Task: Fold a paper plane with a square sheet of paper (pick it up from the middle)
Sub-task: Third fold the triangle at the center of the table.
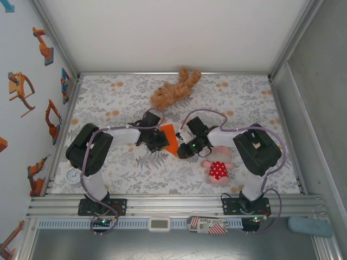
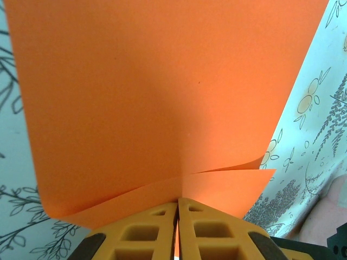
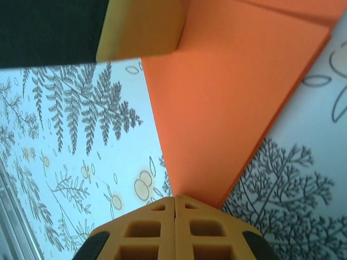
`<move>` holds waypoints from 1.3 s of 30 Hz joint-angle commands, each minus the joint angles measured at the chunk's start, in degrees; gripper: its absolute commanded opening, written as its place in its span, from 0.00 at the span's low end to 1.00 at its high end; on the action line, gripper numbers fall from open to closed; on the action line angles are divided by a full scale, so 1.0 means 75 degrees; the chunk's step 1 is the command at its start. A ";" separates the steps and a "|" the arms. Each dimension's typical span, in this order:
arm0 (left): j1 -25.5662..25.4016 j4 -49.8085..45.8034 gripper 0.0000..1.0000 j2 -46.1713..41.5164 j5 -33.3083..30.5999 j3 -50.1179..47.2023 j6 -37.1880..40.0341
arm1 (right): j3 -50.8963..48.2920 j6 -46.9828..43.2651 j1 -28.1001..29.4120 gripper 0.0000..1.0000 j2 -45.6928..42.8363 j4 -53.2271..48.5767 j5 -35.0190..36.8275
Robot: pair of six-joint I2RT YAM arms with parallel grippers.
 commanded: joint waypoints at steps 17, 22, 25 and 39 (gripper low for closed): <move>-0.0041 -0.1063 0.11 0.0550 -0.0726 -0.0027 0.0269 | -0.0112 0.0717 0.0035 0.00 -0.1284 -0.0137 0.0418; -0.0057 -0.1063 0.11 0.0564 -0.0685 0.0010 0.0237 | 0.0181 0.0980 0.0164 0.00 -0.0678 0.0200 0.0472; -0.0057 -0.1067 0.11 0.0532 -0.0706 0.0022 0.0244 | 0.0289 0.1066 0.0180 0.00 -0.0375 0.0369 0.0419; -0.0084 -0.0156 0.12 -0.0439 -0.0367 0.0206 0.0695 | 0.0267 0.1163 0.0190 0.00 0.0341 0.0084 0.0926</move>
